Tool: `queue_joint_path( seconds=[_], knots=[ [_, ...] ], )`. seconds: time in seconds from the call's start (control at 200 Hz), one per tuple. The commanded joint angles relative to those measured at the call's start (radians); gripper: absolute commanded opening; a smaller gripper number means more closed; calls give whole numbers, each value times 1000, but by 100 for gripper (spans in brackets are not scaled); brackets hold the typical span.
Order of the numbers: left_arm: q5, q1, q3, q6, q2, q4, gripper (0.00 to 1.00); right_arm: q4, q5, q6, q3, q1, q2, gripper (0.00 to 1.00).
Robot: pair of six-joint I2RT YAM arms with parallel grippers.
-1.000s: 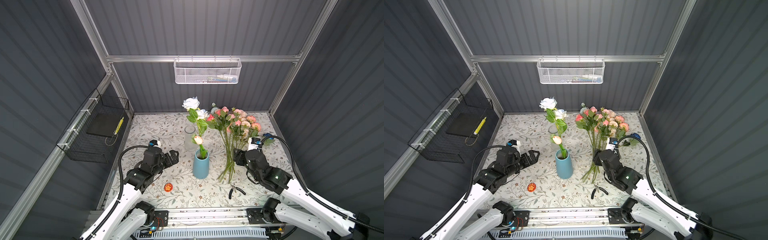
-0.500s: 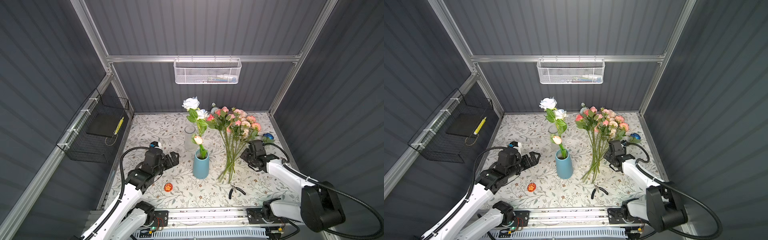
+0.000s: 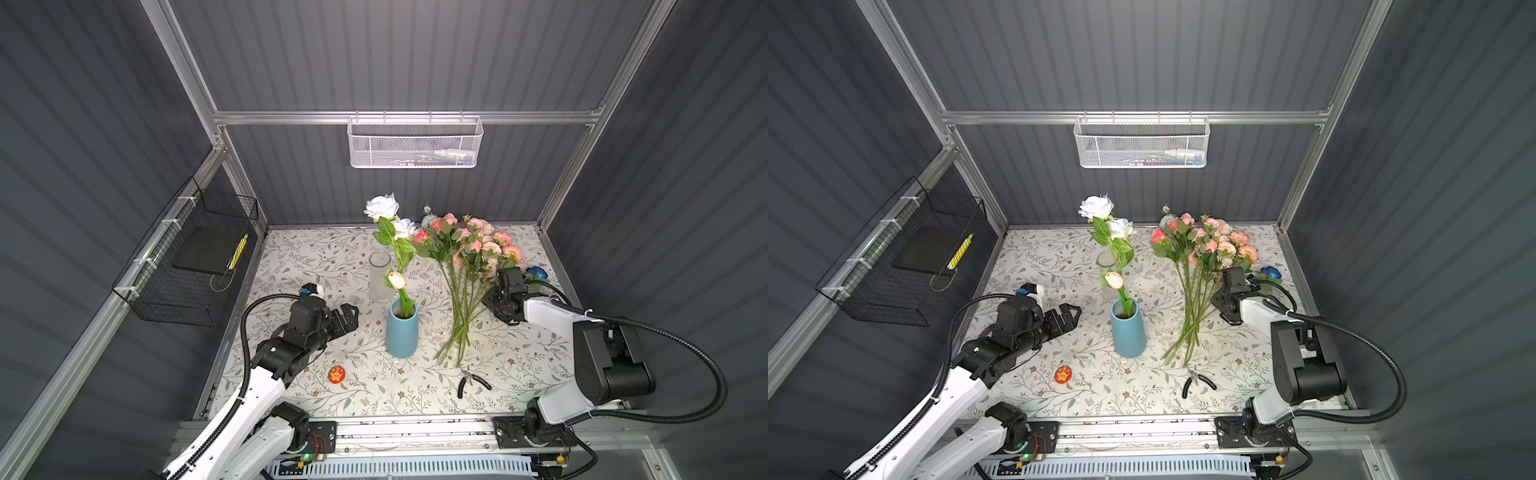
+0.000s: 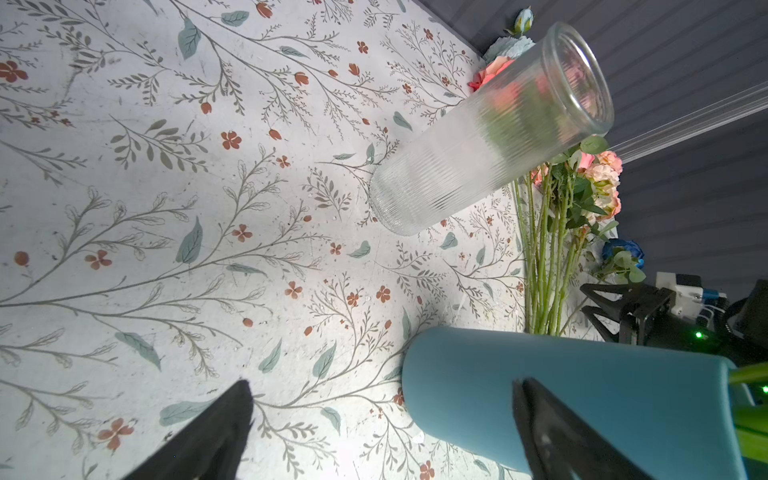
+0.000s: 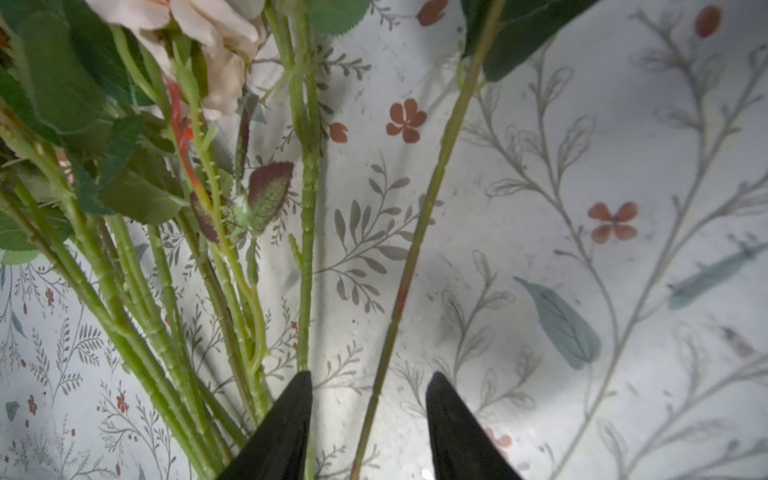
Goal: Arrange the flowers into the vase
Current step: 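Move the right gripper back to the bundle and grasp the blue rose stem, then lift the blue rose and carry it over the teal vase with the right gripper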
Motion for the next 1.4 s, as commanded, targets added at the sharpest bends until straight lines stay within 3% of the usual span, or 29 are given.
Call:
queue_joint_path(
  seconds=[0.0,0.275,0.535,0.7,0.87,1.02,1.16,1.396],
  knots=[
    [3,-3,-7,1,7,8,100,-2,-17,6,13,-10,26,40],
    [3,-3,-4,-1,11,9,100,-11,8,-50,-32,-10,-86,0],
    [-2,-3,0,-7,4,9,100,-137,191,-154,-83,60,-350,0],
    [-4,-2,13,-7,6,2,100,-279,449,-254,-40,168,-512,0],
    [-5,-3,22,-9,11,1,100,-391,701,-341,59,299,-540,0],
    [-9,-3,33,-9,9,-11,100,-417,816,-392,136,395,-569,0],
    [-19,-3,46,-7,-1,-26,100,-347,790,-487,204,462,-641,0],
    [-32,-3,71,-1,-15,-42,100,-102,563,-621,302,629,-764,0]
  ],
)
